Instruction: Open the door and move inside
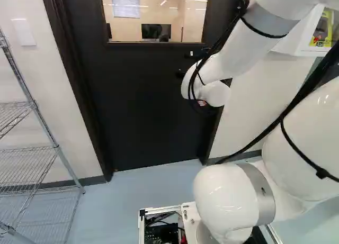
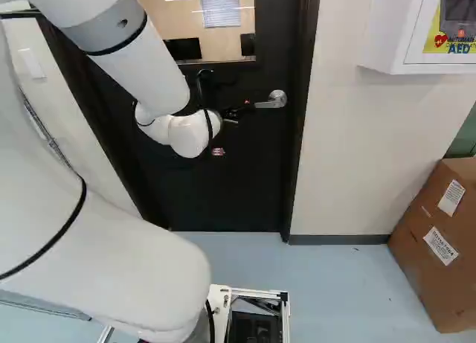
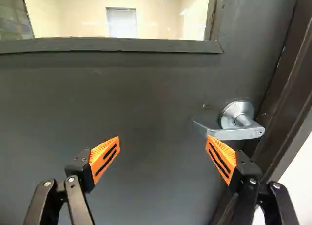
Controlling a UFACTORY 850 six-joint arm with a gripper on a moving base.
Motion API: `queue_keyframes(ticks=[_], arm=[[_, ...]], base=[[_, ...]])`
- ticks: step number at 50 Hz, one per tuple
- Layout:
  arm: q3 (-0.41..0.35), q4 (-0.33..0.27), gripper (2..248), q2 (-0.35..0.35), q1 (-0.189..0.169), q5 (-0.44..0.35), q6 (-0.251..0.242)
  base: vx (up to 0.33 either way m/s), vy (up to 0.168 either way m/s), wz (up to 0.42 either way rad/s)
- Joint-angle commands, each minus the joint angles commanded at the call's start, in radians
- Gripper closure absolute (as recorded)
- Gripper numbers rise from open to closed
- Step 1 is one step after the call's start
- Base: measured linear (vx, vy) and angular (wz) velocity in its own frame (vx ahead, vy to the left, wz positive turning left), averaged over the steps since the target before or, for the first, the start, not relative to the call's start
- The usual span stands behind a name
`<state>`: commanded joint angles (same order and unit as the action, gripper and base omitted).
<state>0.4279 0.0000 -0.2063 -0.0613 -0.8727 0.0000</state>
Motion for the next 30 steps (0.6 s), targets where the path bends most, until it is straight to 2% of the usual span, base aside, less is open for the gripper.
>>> queue_keyframes(ticks=[21,30], arm=[[0.055,0.0,3,0.009,-0.01,0.0,0.0],[0.081,0.0,3,0.016,-0.016,0.027,0.0]], base=[[0.0,0.0,0.0],[0.0,0.0,0.0]])
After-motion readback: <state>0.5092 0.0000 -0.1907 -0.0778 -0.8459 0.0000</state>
